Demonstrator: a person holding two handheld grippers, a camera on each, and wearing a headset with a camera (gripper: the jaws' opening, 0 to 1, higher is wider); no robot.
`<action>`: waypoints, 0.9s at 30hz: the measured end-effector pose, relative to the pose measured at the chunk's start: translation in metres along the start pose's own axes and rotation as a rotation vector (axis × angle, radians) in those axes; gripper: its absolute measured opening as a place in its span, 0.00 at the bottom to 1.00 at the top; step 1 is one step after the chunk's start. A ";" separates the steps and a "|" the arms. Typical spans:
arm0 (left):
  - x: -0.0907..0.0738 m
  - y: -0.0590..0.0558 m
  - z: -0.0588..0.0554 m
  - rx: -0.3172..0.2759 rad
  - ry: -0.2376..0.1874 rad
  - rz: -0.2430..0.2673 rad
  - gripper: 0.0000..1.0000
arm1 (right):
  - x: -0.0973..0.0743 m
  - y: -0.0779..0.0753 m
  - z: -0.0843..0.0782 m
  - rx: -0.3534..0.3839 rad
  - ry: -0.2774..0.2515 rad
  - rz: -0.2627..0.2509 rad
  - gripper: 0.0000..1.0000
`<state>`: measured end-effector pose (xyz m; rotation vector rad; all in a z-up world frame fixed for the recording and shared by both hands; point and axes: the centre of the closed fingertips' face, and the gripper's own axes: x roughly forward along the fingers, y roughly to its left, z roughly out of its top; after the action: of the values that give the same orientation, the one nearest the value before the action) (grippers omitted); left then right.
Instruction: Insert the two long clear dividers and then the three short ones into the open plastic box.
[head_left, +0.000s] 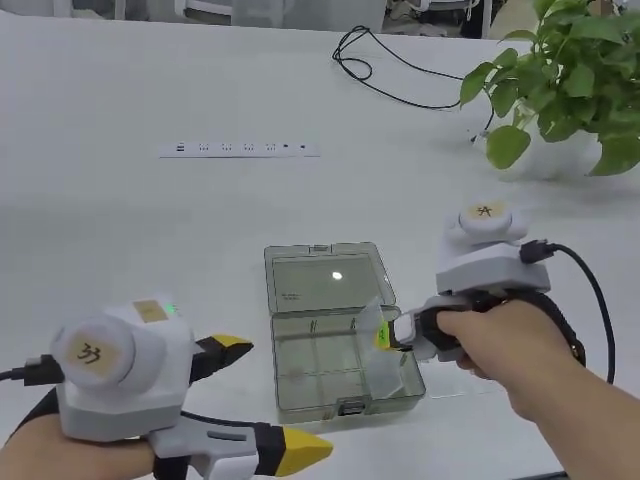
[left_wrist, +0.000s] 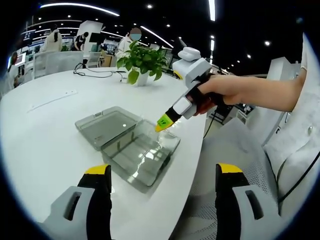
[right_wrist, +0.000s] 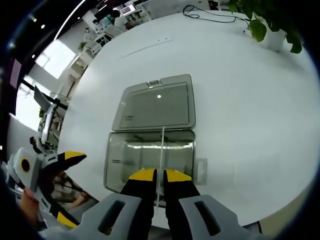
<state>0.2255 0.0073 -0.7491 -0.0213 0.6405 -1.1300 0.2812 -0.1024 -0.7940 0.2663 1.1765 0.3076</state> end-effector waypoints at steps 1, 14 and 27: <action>0.000 0.000 0.000 0.000 -0.001 0.001 0.87 | 0.000 0.001 0.000 -0.001 0.000 0.002 0.07; 0.002 -0.001 -0.003 0.004 0.010 0.000 0.88 | 0.008 0.010 -0.001 -0.072 0.015 0.024 0.08; 0.002 0.004 -0.010 0.019 0.038 0.014 0.93 | 0.021 0.008 -0.007 -0.122 0.044 0.049 0.10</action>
<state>0.2244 0.0106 -0.7595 0.0207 0.6631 -1.1253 0.2810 -0.0866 -0.8120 0.1824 1.1907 0.4290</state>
